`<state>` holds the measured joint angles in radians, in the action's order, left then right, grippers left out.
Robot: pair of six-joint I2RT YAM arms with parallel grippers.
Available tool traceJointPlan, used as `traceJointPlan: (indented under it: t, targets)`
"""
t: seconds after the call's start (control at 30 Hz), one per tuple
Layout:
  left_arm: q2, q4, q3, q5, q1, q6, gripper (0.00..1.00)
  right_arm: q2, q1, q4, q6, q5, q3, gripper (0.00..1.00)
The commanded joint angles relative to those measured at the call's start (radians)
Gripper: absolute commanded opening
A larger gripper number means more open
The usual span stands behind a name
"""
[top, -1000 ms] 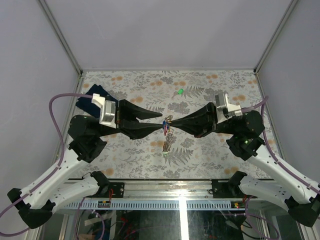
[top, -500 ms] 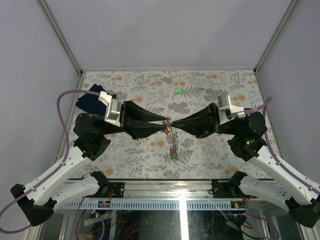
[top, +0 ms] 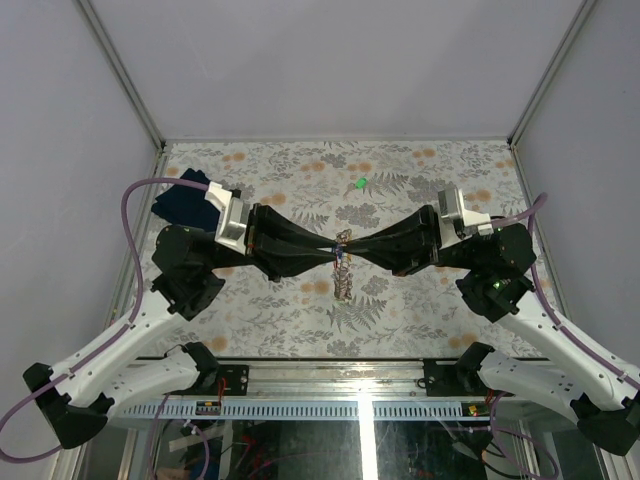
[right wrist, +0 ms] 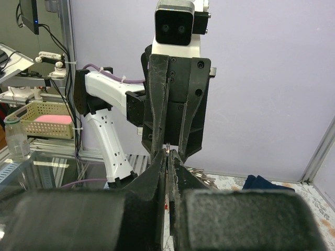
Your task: Put the keys on the keyring
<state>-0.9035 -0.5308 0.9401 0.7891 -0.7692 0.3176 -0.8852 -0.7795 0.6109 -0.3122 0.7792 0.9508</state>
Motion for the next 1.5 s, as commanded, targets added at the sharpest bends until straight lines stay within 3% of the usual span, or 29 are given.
traceJointPlan:
  t: [0.0, 0.6, 0.8, 0.9, 0.97, 1.17, 1.47]
  targets:
    - [0.000, -0.049, 0.002, 0.001, -0.008, -0.001, 0.22, 0.005, 0.001, 0.064, 0.010, -0.006, 0.059, 0.00]
    - [-0.007, -0.033, 0.016, -0.005, -0.016, -0.013, 0.19, -0.010, 0.001, 0.051, 0.019, -0.009, 0.054, 0.00]
    - [-0.012, -0.014, 0.020, -0.007, -0.017, -0.023, 0.01, -0.008, 0.001, 0.045, 0.023, -0.008, 0.055, 0.00]
    - [-0.009, 0.037, 0.035, -0.005, -0.018, -0.050, 0.00, -0.004, 0.000, 0.033, 0.029, -0.008, 0.055, 0.00]
    - [-0.008, 0.132, 0.067, -0.005, -0.018, -0.101, 0.00, -0.002, 0.002, 0.014, 0.037, -0.007, 0.059, 0.02]
    - [-0.032, 0.562, 0.232, -0.030, -0.017, -0.325, 0.00, 0.031, 0.001, -0.139, 0.118, -0.014, 0.087, 0.26]
    - [-0.175, 1.205, 0.522, -0.148, -0.017, -0.630, 0.00, 0.063, 0.001, -0.495, 0.263, -0.161, 0.142, 0.32]
